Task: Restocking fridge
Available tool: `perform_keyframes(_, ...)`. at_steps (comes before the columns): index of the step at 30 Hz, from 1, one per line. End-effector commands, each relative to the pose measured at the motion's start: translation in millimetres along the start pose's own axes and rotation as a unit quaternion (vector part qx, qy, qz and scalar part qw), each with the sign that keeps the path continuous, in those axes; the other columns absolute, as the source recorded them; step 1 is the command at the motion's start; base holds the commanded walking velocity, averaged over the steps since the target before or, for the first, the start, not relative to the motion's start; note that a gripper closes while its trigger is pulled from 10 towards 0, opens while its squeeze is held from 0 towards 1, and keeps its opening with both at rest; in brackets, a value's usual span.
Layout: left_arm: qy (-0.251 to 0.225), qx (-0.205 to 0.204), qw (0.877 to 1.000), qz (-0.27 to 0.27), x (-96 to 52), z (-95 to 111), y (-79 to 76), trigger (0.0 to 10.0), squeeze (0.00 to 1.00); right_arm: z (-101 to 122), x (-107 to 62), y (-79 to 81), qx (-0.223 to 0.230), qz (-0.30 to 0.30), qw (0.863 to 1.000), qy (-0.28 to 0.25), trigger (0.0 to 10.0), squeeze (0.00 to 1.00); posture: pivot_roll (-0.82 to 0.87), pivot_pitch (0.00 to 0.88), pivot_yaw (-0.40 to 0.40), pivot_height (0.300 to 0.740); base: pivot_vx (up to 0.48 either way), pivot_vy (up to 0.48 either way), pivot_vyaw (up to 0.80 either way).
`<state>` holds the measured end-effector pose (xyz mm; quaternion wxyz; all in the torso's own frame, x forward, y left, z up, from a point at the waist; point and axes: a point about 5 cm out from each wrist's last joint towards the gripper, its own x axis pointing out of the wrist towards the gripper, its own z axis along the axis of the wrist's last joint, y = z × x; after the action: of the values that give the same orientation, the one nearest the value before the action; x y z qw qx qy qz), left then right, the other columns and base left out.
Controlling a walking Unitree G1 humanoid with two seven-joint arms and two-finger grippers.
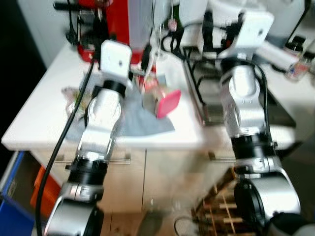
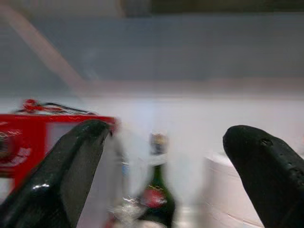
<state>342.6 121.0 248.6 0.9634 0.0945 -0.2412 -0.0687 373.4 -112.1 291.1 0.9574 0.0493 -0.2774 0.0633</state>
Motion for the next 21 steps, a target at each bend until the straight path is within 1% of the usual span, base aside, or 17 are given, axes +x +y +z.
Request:
perform_keyframes(1,0.005,-0.002,1.000,0.009,-0.5,0.1,5.9,10.0,0.00,0.1,6.8,10.4,0.033,0.024,0.999,0.016,10.0,0.00,0.10,0.000,-0.055,0.740,0.000,0.000,0.00)
perform_keyframes(3,0.006,-0.003,1.000,0.008,-0.8,0.0,5.8,10.0,0.00,0.8,8.2,11.3,0.040,0.027,0.999,0.018,10.0,0.00,0.10,0.000,-0.055,0.740,0.000,0.000,0.00)
perform_keyframes(5,0.006,-0.003,1.000,0.008,-1.1,-0.2,5.3,10.0,0.00,-3.8,12.4,10.1,0.054,0.024,0.997,0.039,10.0,0.00,0.10,0.000,-0.055,0.740,0.000,0.000,0.00)
perform_keyframes(7,0.006,-0.001,1.000,0.008,-0.8,-0.1,5.6,10.0,0.00,-16.9,15.3,10.4,0.067,0.024,0.993,0.090,10.0,0.00,0.10,0.000,-0.055,0.740,0.000,0.000,0.00)
perform_keyframes(9,0.007,0.002,1.000,0.009,-0.8,0.1,6.6,10.0,0.00,-26.2,15.9,10.9,0.080,0.023,0.989,0.123,10.0,0.00,0.11,0.000,-0.059,0.740,0.000,0.000,0.00)
perform_keyframes(10,0.007,0.004,1.000,0.010,-0.9,0.2,7.3,10.0,0.00,-28.5,16.0,11.2,0.088,0.022,0.987,0.130,10.0,0.00,0.11,0.000,-0.060,0.740,0.000,0.000,0.00)
perform_keyframes(16,0.021,0.026,0.999,0.029,-6.7,-2.5,20.1,10.0,0.00,-49.2,18.3,20.6,0.090,0.049,0.975,0.196,10.0,0.00,0.15,0.000,-0.070,0.740,0.000,0.000,0.00)
perform_keyframes(19,0.025,0.035,0.999,0.034,-11.9,-2.6,25.2,10.0,0.00,-53.4,19.0,21.2,0.086,0.049,0.972,0.211,10.0,0.00,0.16,0.000,-0.075,0.740,0.000,0.000,0.00)
perform_keyframes(21,0.030,0.043,0.998,0.038,-17.4,-3.0,31.8,10.0,0.00,-55.0,19.9,23.5,0.076,0.055,0.972,0.216,10.0,0.00,0.18,0.000,-0.080,0.740,0.000,0.000,0.00)
